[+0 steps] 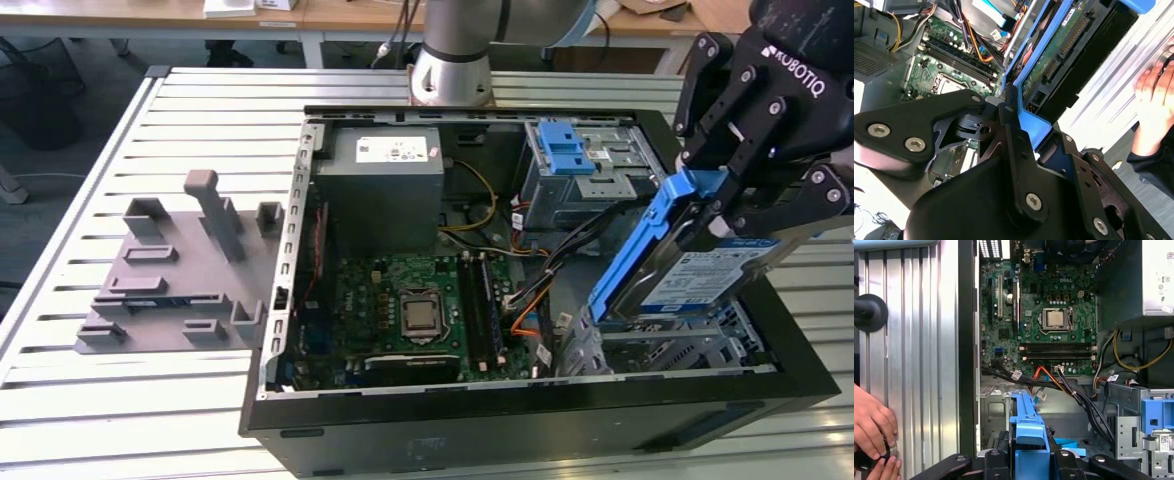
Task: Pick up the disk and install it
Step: 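Insert the disk into the insertion slot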
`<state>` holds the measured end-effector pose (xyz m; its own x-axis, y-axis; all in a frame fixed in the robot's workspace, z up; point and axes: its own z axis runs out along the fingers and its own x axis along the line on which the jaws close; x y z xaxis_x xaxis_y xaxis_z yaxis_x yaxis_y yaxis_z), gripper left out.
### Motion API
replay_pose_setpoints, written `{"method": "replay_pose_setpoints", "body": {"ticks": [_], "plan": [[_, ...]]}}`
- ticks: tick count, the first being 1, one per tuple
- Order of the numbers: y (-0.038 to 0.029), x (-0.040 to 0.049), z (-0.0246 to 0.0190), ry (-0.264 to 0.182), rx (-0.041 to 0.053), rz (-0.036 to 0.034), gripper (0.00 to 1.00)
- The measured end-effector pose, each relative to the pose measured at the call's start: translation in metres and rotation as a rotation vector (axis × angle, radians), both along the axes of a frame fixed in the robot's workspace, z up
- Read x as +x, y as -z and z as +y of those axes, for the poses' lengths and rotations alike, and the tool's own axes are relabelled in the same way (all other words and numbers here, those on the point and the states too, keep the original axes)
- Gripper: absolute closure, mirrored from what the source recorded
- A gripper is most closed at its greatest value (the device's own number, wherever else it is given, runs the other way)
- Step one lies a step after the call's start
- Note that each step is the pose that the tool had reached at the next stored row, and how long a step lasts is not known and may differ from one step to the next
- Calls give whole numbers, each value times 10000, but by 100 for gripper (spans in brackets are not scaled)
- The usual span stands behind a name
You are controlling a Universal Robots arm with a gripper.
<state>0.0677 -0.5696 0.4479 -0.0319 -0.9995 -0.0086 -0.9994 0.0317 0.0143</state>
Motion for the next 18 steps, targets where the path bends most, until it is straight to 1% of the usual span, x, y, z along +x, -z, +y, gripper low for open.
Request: {"method": "replay_pose_setpoints", "body": {"ticks": [9,18], "plan": [[46,47,15,1,-1,0,64],[73,50,14,1,1,0,64]]}}
